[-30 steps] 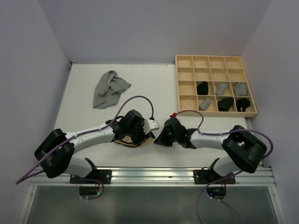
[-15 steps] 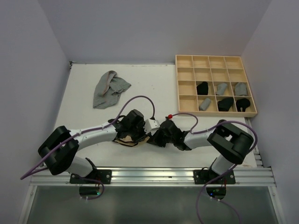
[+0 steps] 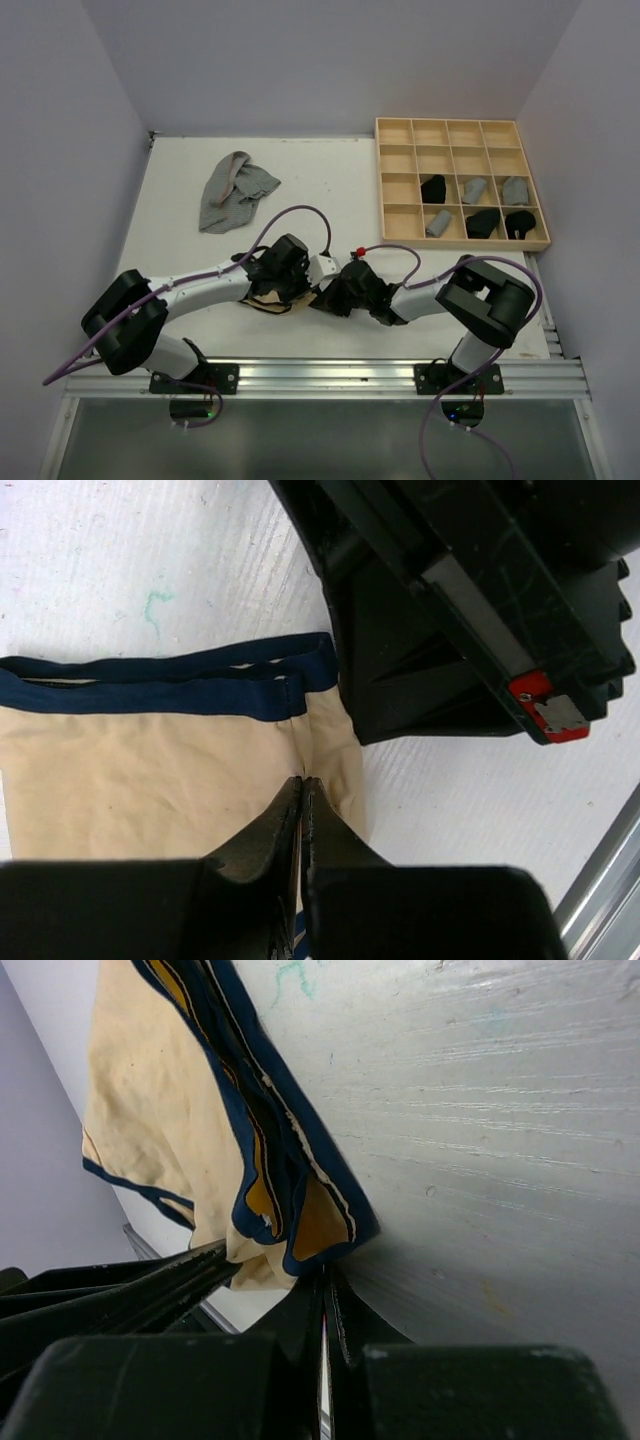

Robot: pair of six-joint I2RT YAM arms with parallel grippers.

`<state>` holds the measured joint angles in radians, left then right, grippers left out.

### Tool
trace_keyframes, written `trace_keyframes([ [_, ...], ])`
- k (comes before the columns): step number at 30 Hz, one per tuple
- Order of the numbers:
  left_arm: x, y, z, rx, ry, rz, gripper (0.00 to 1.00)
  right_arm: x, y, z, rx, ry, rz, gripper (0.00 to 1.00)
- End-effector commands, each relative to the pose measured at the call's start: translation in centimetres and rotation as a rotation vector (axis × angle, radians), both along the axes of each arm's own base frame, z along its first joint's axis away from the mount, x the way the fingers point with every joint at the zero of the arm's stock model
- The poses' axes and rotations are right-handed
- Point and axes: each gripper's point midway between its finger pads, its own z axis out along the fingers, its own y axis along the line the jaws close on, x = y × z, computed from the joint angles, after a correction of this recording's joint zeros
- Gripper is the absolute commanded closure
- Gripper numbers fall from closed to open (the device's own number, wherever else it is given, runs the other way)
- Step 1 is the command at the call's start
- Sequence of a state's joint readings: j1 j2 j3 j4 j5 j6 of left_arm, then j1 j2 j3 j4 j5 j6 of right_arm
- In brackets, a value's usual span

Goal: Roll the underwear
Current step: Fold the underwear

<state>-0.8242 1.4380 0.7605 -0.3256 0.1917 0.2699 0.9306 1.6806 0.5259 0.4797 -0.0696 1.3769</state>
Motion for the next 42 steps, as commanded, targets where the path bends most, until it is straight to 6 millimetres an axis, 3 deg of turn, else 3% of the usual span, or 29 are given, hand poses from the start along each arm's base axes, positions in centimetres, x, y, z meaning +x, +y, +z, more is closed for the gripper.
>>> trace_keyframes([
  [1,2.7,-3.4,4.6,-0.142,-0.112,0.008,0.97,-1.8,-2.1,-3.4,-0.122,0.053,-0.006,1.00],
  [13,1.8,-4.4,5.6,-0.185,-0.049,-0.011,1.00,-2.0,-1.7,-3.6,-0.122,0.056,0.004,1.00],
  [22,0.9,-5.0,2.8,-0.159,0.057,-0.021,1.00,-2.1,-1.5,-3.0,-0.106,0.041,0.011,1.00],
  [27,0.3,-5.2,0.4,-0.134,0.133,-0.030,0.99,-2.2,-2.6,-0.7,-0.124,-0.001,-0.007,1.00],
  [28,0.2,-5.2,0.2,-0.132,0.145,-0.030,0.98,-2.0,-2.6,1.4,-0.096,-0.037,-0.015,1.00],
  [30,0.2,-5.0,-0.5,-0.131,0.177,-0.021,0.97,-1.8,-4.2,2.0,-0.167,-0.059,-0.044,1.00],
  [32,0.1,-4.8,-0.8,-0.131,0.196,-0.021,0.95,-1.3,-5.0,5.0,-0.158,-0.127,-0.062,1.00],
  [34,-0.3,-4.8,-1.1,-0.138,0.211,-0.030,0.91,-1.1,-6.6,5.9,-0.217,-0.152,-0.085,1.00],
  [37,-0.7,-5.4,-0.2,-0.176,0.224,-0.053,0.69,-0.6,-7.8,7.9,-0.258,-0.216,-0.091,1.00],
  [39,-0.4,-5.8,1.7,-0.226,0.194,-0.061,0.59,-0.3,-8.1,8.2,-0.287,-0.231,-0.080,1.00],
  [40,-0.2,-5.8,2.6,-0.252,0.182,-0.059,0.49,-0.3,-8.2,8.0,-0.297,-0.224,-0.072,1.00],
  [42,1.0,-5.5,5.8,-0.332,0.131,-0.035,0.43,-0.2,-7.9,7.6,-0.314,-0.216,-0.058,1.00],
])
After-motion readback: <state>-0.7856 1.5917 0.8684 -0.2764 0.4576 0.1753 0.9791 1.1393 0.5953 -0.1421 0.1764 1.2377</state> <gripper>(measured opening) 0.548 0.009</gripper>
